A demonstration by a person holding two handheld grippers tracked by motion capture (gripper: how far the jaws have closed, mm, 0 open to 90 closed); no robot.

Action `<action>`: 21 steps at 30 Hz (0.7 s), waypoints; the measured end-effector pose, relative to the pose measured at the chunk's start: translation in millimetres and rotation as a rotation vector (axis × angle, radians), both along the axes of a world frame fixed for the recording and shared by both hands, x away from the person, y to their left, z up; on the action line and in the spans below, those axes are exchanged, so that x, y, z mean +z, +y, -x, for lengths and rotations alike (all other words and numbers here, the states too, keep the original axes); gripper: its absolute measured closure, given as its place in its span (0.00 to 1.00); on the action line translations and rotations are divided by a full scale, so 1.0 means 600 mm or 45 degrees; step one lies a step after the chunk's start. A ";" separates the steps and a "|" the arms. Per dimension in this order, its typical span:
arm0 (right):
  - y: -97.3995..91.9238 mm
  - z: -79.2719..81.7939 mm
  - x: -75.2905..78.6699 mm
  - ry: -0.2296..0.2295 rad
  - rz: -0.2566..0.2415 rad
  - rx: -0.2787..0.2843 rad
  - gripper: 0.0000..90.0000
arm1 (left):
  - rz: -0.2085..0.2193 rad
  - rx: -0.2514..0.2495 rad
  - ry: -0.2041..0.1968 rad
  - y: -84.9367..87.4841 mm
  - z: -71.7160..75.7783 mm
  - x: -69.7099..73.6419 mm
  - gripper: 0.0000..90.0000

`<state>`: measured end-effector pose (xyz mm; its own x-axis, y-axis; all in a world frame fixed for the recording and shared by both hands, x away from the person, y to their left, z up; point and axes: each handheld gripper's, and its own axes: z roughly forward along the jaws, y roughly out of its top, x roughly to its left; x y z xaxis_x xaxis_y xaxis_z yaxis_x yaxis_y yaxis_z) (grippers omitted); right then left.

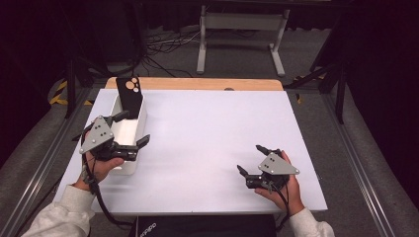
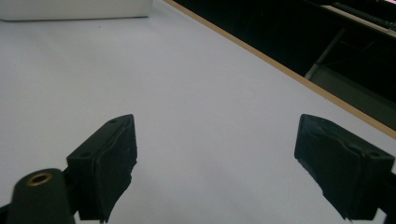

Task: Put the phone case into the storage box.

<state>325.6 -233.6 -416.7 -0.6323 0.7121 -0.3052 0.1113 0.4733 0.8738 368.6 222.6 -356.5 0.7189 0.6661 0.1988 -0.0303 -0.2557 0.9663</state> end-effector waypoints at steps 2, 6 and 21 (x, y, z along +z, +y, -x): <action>0.001 0.001 0.001 -0.003 0.000 0.002 0.16 | 0.004 -0.003 -0.003 -0.002 0.003 0.000 0.06; 0.003 0.004 0.002 -0.010 0.004 0.006 0.16 | 0.005 -0.029 -0.009 -0.008 0.012 -0.002 0.06; 0.006 0.007 0.002 -0.013 0.022 0.011 0.16 | 0.004 -0.080 0.002 -0.028 0.027 -0.012 0.06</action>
